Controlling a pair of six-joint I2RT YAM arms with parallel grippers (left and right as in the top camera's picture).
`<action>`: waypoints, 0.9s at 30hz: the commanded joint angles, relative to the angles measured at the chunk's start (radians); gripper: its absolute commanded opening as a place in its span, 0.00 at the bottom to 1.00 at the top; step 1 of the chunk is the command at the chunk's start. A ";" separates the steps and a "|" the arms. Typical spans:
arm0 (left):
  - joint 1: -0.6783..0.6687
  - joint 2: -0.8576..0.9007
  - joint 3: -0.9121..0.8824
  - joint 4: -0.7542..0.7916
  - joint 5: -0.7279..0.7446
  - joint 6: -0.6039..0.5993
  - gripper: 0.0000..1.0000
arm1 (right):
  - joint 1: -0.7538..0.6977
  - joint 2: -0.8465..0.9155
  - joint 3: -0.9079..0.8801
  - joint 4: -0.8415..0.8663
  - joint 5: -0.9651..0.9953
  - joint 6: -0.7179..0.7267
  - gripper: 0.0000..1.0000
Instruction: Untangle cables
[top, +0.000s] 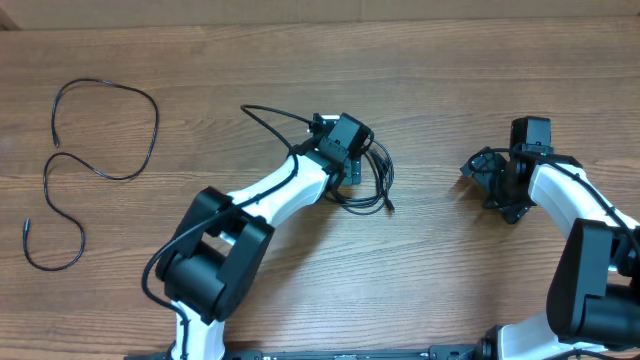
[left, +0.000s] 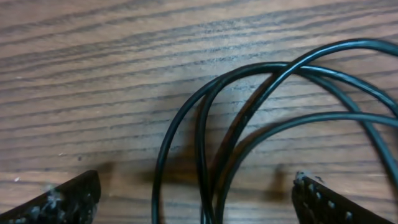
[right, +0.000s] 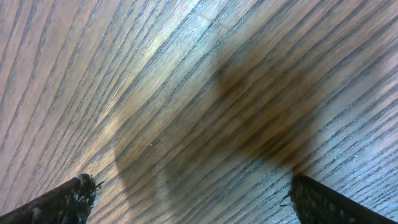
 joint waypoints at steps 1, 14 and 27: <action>0.006 0.019 -0.005 0.011 -0.020 0.008 0.96 | -0.001 -0.019 0.002 0.002 0.002 -0.004 1.00; 0.010 0.019 -0.005 0.041 -0.014 0.008 1.00 | -0.001 -0.019 0.002 0.002 0.002 -0.004 1.00; 0.011 -0.083 0.016 -0.027 0.016 0.008 1.00 | -0.001 -0.019 0.002 0.002 0.002 -0.004 1.00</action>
